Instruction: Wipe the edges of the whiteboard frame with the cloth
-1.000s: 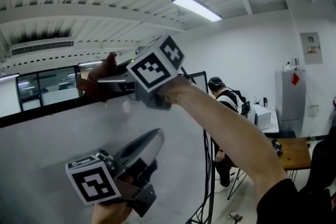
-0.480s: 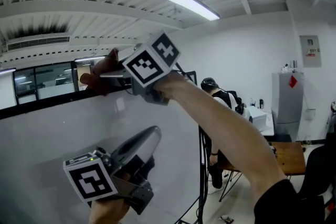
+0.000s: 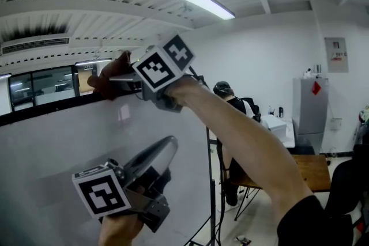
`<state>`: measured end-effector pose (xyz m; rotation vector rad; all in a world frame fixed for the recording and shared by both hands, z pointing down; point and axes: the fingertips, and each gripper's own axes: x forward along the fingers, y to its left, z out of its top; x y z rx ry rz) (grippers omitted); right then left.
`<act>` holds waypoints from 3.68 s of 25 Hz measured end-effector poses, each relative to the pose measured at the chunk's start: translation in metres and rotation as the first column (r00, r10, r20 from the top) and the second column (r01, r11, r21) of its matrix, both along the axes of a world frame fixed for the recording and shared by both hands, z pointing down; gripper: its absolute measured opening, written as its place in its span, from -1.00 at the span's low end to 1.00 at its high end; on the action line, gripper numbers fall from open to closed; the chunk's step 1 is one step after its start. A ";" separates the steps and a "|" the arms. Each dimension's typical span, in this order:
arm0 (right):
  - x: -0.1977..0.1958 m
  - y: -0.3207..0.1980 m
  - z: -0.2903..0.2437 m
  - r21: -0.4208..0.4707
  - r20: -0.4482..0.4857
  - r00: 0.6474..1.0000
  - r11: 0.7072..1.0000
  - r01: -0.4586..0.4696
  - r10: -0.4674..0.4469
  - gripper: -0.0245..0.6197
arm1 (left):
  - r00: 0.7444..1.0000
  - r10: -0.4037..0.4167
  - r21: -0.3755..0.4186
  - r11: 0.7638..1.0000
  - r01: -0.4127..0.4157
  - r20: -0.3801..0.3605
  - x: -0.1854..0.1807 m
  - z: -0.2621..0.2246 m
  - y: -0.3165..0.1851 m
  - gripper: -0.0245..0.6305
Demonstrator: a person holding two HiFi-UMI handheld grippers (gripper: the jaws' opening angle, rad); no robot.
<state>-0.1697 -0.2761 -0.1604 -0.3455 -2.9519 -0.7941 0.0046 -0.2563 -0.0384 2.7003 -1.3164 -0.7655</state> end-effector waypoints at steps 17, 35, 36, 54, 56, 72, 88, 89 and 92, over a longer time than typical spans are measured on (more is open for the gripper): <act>-0.002 -0.077 0.003 0.090 -0.048 0.970 0.968 -0.234 0.239 -0.56 | 0.953 0.303 0.086 0.950 -0.301 -0.020 0.001 -0.010 -0.044 -0.96; 0.031 -0.176 0.006 0.050 0.002 0.958 0.956 -0.288 0.288 -0.56 | 0.952 0.306 0.036 0.952 -0.305 -0.007 0.009 0.010 -0.115 -0.96; 0.033 -0.184 0.008 0.050 0.001 0.958 0.957 -0.286 0.286 -0.56 | 0.957 0.291 0.034 0.956 -0.290 -0.009 0.008 0.012 -0.123 -0.96; 0.066 -0.315 0.007 0.039 0.007 0.993 0.992 -0.118 0.118 -0.56 | 0.993 0.115 -0.009 0.993 -0.116 -0.033 0.035 0.015 -0.280 -0.96; 0.062 -0.320 0.005 0.044 0.016 0.993 0.992 -0.121 0.120 -0.56 | 0.994 0.103 -0.019 0.994 -0.104 -0.039 0.028 0.019 -0.285 -0.96; 0.062 -0.328 0.004 0.200 0.076 0.969 0.949 -0.244 0.233 -0.56 | 0.987 0.158 -0.034 0.987 -0.158 0.000 0.014 0.026 -0.288 -0.96; 0.094 -0.382 0.010 -0.229 0.203 0.979 0.973 0.037 0.010 -0.56 | 0.994 0.103 -0.042 0.994 -0.101 0.037 0.020 0.040 -0.328 -0.96; 0.094 -0.383 0.010 -0.257 0.214 0.977 0.963 0.076 -0.020 -0.56 | 0.995 0.099 -0.044 0.994 -0.098 0.031 0.020 0.039 -0.332 -0.96; 0.095 -0.390 0.011 -0.318 0.261 0.961 0.932 0.173 -0.089 -0.56 | 0.995 0.100 -0.062 0.993 -0.100 -0.011 0.023 0.044 -0.348 -0.96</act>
